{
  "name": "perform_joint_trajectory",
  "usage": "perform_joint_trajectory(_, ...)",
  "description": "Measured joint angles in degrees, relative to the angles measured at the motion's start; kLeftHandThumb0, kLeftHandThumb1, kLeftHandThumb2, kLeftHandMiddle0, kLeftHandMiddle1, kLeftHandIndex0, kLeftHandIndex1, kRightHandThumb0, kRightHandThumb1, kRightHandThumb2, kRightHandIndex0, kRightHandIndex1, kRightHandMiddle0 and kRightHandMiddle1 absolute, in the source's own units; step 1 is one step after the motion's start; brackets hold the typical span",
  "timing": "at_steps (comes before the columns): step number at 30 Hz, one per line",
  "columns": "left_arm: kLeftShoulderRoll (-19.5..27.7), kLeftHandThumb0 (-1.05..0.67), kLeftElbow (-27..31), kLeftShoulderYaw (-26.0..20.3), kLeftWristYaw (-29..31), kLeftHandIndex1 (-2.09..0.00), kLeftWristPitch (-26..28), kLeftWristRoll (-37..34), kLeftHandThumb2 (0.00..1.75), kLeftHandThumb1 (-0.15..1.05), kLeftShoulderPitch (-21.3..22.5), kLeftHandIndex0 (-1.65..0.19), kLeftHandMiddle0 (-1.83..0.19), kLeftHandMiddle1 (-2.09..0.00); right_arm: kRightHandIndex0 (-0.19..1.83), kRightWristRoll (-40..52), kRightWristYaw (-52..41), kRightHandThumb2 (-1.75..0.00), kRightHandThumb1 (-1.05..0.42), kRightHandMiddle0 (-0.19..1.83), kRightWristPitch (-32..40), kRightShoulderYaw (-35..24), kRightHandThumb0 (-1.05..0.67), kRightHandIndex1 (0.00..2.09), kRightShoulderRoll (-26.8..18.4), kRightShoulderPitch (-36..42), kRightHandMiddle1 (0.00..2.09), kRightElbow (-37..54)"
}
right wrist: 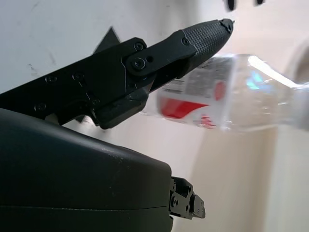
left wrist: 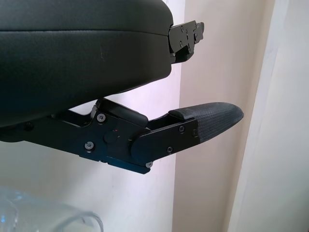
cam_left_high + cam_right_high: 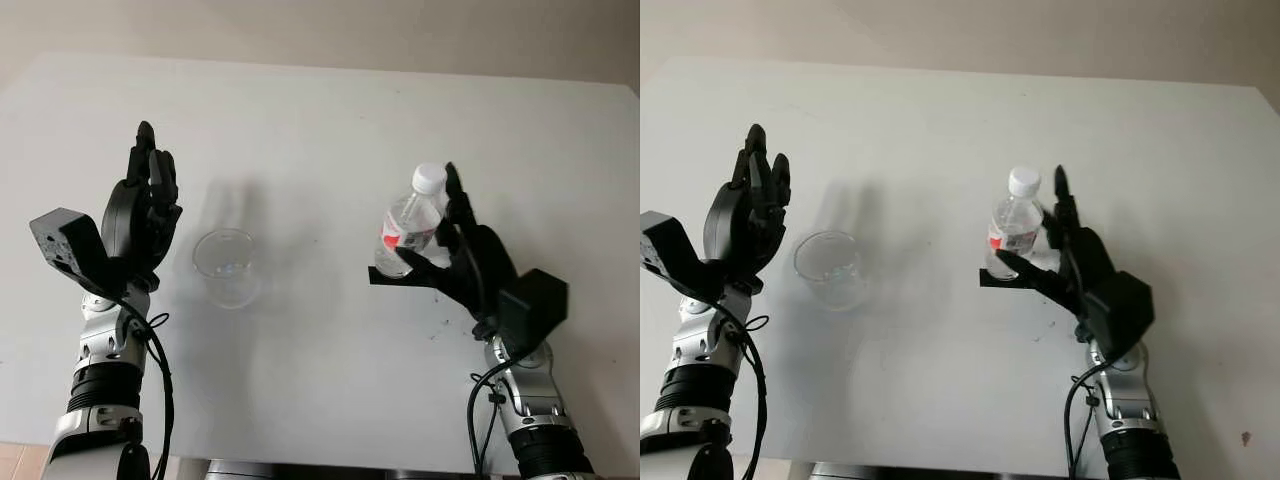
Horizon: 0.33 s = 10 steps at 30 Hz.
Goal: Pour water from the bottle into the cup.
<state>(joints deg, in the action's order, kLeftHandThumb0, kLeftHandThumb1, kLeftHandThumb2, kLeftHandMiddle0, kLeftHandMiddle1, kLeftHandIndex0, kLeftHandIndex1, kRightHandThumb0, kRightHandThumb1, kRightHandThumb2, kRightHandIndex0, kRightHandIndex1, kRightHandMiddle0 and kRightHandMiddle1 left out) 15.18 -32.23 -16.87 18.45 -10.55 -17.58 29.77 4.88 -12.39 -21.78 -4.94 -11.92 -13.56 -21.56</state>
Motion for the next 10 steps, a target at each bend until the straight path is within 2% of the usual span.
perform_joint_trajectory(10, 0.00, -0.76, 0.00, -0.03, -0.19, 0.00, -0.31, 0.18, 0.69, 1.05, 0.05, 0.19, 0.19, 0.00, -0.19, 1.40, -2.00, -0.05, -0.93, -0.19, -1.34, 0.56, -0.91, 0.00, 1.30, 2.81, 0.00, 9.11)
